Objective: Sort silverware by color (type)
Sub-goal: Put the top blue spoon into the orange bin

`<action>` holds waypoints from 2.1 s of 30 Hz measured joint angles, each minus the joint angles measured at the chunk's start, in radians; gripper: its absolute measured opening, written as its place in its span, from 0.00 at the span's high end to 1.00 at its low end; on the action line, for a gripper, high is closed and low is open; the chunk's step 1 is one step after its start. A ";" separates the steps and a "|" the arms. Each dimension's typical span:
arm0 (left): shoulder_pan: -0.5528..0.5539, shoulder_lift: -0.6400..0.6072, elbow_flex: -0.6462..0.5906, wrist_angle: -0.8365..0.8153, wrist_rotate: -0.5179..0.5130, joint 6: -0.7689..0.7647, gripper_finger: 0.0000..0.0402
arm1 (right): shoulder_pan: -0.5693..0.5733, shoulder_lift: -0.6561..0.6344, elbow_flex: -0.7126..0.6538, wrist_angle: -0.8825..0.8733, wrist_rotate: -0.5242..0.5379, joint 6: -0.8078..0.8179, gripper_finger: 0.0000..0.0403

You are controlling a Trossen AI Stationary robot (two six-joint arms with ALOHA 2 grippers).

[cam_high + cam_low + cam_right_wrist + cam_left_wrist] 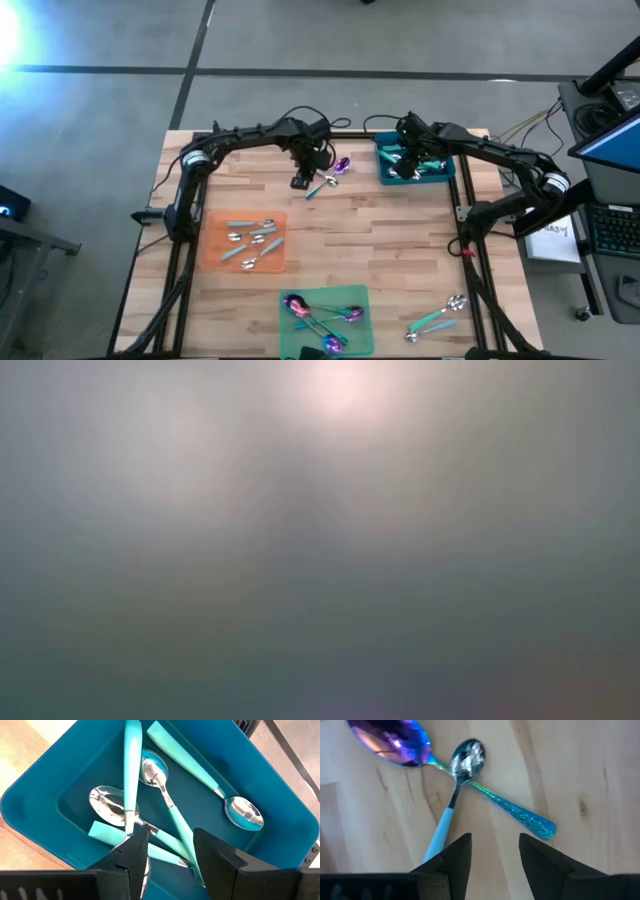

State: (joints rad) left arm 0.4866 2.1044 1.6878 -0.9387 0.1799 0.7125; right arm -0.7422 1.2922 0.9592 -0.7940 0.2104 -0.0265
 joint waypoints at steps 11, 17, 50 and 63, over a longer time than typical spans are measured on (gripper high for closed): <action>-0.038 0.000 -0.001 -0.039 -0.088 0.068 0.58 | 0.000 0.000 0.000 0.000 0.000 0.000 0.63; -0.016 -0.026 0.001 -0.059 -0.090 0.083 0.57 | 0.000 0.000 0.000 0.000 0.000 0.000 0.63; 0.209 0.024 -0.024 0.234 0.292 -0.038 1.00 | 0.000 0.000 0.000 0.001 0.000 0.000 0.63; 0.216 0.043 0.002 0.179 0.303 -0.355 1.00 | 0.000 0.000 0.000 0.007 0.000 0.000 0.63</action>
State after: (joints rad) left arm 0.7021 2.1471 1.6902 -0.7598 0.4833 0.3577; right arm -0.7420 1.2919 0.9592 -0.7867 0.2100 -0.0265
